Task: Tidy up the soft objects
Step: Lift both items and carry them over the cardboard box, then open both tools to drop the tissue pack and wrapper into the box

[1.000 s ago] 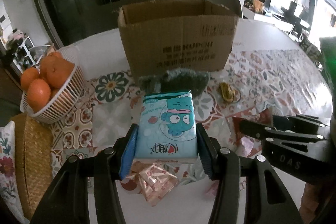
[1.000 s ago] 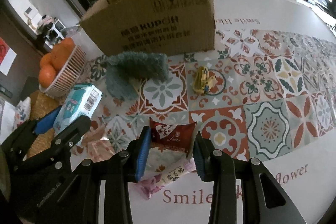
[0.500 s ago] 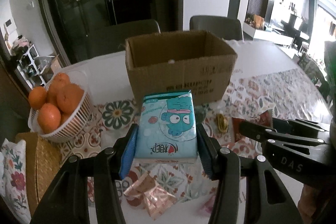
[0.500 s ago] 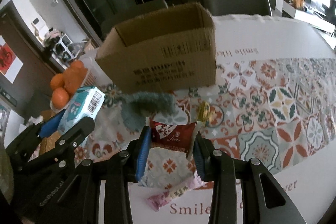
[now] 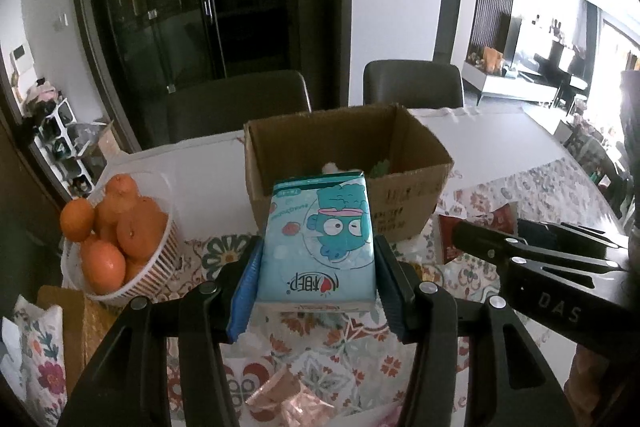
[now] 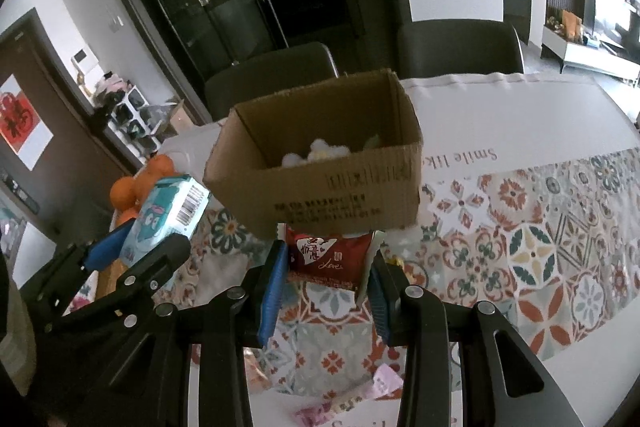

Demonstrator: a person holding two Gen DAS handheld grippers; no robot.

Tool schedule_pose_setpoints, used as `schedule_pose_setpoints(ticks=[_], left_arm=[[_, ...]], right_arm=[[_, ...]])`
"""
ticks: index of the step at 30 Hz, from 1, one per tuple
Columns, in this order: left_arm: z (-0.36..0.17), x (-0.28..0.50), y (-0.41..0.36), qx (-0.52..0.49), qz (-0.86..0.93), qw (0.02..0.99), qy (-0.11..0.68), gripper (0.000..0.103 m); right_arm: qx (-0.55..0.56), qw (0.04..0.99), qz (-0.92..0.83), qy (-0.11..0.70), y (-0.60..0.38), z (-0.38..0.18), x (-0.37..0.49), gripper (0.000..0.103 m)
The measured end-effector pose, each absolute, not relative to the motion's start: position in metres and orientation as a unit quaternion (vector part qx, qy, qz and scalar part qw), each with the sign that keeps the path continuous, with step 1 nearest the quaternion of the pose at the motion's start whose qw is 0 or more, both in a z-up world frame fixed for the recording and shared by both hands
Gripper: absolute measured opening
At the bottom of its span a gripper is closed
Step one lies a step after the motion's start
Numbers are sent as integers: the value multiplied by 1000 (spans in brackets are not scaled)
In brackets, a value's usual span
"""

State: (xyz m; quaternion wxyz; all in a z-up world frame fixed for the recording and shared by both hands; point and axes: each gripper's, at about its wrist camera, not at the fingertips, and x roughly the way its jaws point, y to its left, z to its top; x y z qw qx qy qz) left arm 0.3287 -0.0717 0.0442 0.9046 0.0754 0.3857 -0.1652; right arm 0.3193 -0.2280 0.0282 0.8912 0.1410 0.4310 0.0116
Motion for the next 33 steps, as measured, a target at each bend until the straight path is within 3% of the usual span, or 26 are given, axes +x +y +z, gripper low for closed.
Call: schedule_pose_setpoints(ticks=[17,33], left_arm=[[57,381,-87,59,-170,896,407,53],[36,446,-104,60,-156,877,450,53]], right_arm=[[127,904,14,409,-240,56,375,38],[106,891,2,441,-254,40,442,38]])
